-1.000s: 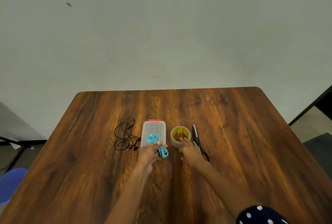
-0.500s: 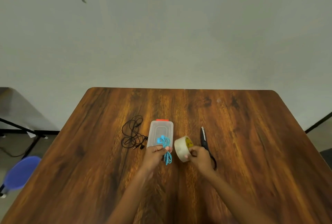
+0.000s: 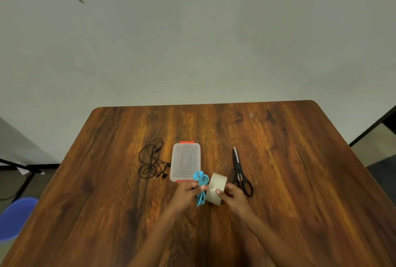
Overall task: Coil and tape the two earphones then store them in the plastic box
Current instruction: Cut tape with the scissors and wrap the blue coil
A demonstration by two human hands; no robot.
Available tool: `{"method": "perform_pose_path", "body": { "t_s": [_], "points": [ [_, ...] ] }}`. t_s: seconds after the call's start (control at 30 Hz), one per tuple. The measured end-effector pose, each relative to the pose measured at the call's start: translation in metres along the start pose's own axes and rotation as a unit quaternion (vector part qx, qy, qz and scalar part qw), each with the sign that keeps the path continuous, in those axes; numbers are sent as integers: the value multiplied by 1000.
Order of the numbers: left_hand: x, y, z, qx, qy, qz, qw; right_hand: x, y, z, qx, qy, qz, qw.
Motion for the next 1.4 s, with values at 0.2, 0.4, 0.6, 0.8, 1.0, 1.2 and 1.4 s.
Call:
{"method": "perform_pose_path", "body": {
  "t_s": [0.2, 0.4, 0.6, 0.8, 1.0, 1.2, 1.4],
  "points": [
    [-10, -10, -8, -33, 26, 13, 999, -11, 4, 5, -5, -4, -25, 1000],
    [-14, -6, -4, 1, 3, 33, 999, -16, 8, 8, -20, -11, -25, 999],
    [-10, 5, 11, 127, -25, 41, 991, -15, 3, 6, 11, 7, -14, 1000],
    [5, 7, 31, 376, -45, 37, 925, -18, 7, 15, 49, -29, 7, 998],
    [10, -6, 42, 494, -61, 8, 867, -16, 6, 8, 14, -32, 18, 999],
    [8, 0, 45, 500, -62, 35, 863, -7, -23, -28, -95, 83, -13, 992],
    [5, -1, 47, 512, -71, 37, 855, 7, -47, -13, -182, 16, -42, 982]
  ]
}}
Point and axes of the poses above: each hand's wrist, its own x-axis towards the middle knuckle, its own z-axis out of the palm, y = z × x, the point moved 8 cm from there along x, towards the middle knuckle, and after that the axes turned 15 degrees about -y, right-handed, at the moved point
